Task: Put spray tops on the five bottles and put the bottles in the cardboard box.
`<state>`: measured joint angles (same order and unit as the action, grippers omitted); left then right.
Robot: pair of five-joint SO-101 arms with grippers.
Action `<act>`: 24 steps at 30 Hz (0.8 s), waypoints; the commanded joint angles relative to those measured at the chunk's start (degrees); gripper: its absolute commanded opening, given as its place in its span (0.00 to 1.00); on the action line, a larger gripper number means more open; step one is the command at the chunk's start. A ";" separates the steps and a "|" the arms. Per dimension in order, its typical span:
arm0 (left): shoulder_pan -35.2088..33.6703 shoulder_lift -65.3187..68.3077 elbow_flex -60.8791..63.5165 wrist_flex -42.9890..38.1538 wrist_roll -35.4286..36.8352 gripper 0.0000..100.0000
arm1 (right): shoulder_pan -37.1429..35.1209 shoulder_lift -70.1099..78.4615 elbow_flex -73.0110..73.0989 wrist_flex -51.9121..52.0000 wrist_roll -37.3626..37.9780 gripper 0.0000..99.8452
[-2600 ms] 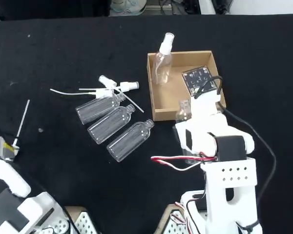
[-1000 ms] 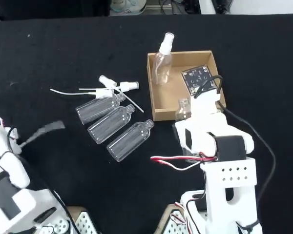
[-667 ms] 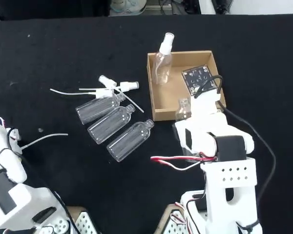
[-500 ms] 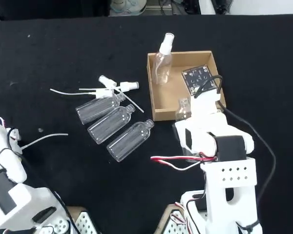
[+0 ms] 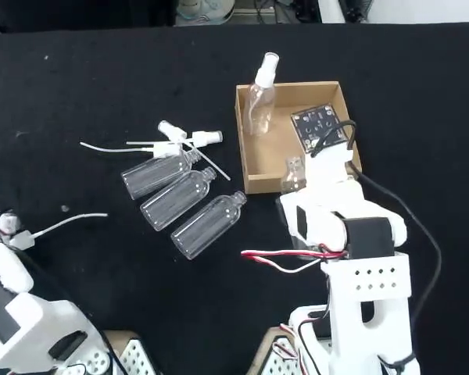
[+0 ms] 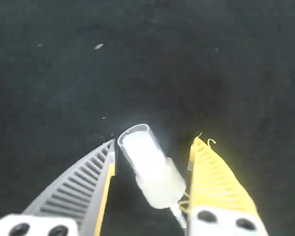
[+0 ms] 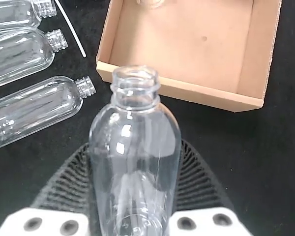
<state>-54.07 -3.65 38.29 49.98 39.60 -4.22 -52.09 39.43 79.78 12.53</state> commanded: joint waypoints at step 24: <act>15.16 3.34 -26.51 21.36 -54.42 0.21 | -0.62 -1.45 -0.48 -0.97 -0.09 0.01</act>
<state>-39.21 -2.42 17.71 66.33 -12.70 -4.22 -52.09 39.43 79.78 12.53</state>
